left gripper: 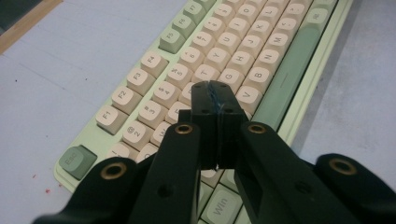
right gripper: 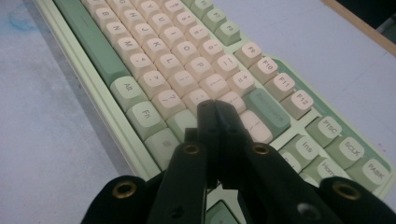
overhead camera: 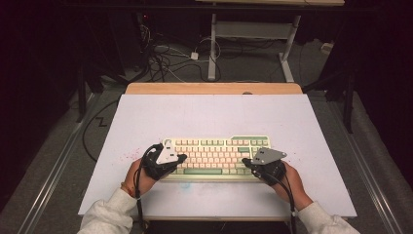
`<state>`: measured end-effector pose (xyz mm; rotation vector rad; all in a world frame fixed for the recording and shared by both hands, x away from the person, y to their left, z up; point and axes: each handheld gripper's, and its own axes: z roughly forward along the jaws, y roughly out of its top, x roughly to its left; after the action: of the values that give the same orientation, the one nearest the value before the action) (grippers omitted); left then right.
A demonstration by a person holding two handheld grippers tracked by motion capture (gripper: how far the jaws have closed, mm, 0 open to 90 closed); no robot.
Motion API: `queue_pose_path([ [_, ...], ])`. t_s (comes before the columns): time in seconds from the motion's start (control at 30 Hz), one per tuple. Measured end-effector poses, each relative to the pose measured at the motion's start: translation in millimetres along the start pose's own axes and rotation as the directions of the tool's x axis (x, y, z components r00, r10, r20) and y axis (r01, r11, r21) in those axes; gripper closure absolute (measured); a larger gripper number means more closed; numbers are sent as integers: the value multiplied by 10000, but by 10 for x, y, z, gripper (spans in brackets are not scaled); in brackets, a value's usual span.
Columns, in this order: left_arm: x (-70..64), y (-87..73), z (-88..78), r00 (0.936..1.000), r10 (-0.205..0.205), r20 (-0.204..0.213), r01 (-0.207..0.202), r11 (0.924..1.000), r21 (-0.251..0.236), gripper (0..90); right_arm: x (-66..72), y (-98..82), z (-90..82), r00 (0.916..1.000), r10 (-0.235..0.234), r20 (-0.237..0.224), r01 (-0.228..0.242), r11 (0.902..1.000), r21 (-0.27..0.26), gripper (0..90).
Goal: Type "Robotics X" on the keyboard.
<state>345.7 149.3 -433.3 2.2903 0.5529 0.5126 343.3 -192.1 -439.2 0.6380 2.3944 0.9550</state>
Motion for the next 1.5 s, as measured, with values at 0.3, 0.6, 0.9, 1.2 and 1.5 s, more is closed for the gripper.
queue_pose_path([
  [0.3, 8, 2, -28, 9998, -6, -220, 3, 9999, -139, 872, 2, 41, -83, 9999, 23, 133, -18, 9992, -403, 900],
  [0.6, 17, -4, -62, 9990, 3, -457, -18, 9995, -329, 845, -5, 65, -142, 9998, 105, 152, -94, 9974, -708, 900],
  [0.9, 9, -7, -74, 9974, 40, -713, -84, 9981, -615, 767, -31, 61, -169, 9994, 198, 295, -171, 9961, -869, 866],
  [1.2, 19, -17, -52, 9953, -41, -966, -14, 9984, -570, 570, -37, 55, -163, 9987, 332, 396, -294, 9952, -931, 760],
  [1.5, 43, -47, -1, 9935, -211, -1123, 154, 9985, -516, 375, -52, 53, -151, 9980, 459, 438, -412, 9937, -1040, 568],
])
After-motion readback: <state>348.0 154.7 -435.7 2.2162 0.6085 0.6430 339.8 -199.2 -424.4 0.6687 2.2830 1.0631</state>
